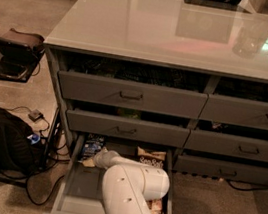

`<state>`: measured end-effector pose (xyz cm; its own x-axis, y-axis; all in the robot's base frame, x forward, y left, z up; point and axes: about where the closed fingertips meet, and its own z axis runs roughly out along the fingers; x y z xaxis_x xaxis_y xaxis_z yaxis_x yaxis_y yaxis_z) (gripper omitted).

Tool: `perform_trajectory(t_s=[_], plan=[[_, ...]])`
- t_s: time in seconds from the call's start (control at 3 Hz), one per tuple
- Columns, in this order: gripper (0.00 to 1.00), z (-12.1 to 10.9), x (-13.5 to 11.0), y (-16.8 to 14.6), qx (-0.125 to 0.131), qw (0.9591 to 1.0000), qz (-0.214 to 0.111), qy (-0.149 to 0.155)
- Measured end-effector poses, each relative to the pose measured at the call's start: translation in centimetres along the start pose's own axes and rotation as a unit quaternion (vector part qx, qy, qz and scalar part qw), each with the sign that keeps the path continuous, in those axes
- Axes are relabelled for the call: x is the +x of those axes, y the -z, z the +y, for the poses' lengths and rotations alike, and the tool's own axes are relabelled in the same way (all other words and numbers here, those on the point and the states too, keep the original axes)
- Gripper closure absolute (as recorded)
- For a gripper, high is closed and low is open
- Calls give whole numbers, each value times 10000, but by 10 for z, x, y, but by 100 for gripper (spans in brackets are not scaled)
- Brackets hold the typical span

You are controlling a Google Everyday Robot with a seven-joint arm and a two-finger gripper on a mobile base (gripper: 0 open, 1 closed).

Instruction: Pick blue chip bag from bottom drawer and place on counter

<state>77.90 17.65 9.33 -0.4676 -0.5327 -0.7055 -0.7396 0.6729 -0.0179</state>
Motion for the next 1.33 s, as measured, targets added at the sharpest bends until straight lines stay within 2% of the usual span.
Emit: perform_trajectory(t_s=[0.67, 1.0, 1.33], plan=[[89, 0, -9, 9, -2, 10000, 0, 1], [100, 9, -14, 44, -450, 9982, -120, 383], [100, 29, -24, 106, -896, 9894, -547, 1007]])
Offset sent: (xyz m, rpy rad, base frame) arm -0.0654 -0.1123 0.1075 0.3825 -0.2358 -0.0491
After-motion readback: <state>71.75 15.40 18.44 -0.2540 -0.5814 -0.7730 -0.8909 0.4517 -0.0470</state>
